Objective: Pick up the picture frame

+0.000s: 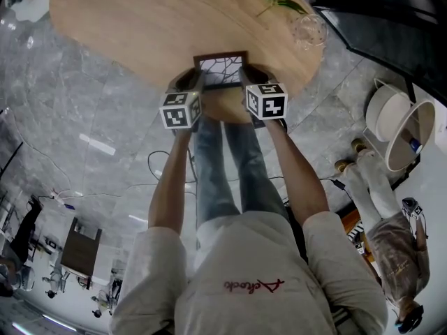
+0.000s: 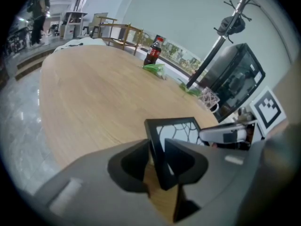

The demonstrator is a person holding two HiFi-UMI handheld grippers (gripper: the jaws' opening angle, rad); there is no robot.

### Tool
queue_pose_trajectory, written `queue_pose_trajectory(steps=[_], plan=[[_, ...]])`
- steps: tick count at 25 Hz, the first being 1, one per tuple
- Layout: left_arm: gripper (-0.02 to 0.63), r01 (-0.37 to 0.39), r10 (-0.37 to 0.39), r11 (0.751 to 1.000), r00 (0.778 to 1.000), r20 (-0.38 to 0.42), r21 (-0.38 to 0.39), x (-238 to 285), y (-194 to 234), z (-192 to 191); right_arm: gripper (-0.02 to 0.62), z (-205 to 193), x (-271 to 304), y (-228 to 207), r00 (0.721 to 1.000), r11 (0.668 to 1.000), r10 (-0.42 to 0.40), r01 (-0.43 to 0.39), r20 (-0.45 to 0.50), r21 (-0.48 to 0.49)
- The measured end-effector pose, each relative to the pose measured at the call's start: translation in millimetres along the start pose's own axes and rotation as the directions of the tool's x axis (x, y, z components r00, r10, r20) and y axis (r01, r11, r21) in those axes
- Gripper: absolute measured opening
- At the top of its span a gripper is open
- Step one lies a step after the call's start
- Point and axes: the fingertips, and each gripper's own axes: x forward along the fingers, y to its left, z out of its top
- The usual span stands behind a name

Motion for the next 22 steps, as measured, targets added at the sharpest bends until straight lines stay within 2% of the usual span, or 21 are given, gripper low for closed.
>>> queue_pose_trajectory(steps=[11,17,22], plan=[[0.083,0.005,-0.003,0.998,1.000,0.027,-0.055,-1.9,-2.3,1.1,0.078,1.6,-4.4,-1.1,1.000,0.999,-0.015,0.014,0.024,0.030],[0.080,0.007,-0.004,0.999,0.997,0.072,-0.036,-13.2,-12.2,16.4,0.078,14.6,-20.0,1.4,0.996,0.999,-0.037,0.035,0.085,0.027],[0.078,0.006,-0.006,1.000,0.991,0.132,0.000,-37.5,-28.0,45.2,0.077,41.3,-51.0,11.2,0.984,0.999,-0.054,0.053,0.169,0.011]])
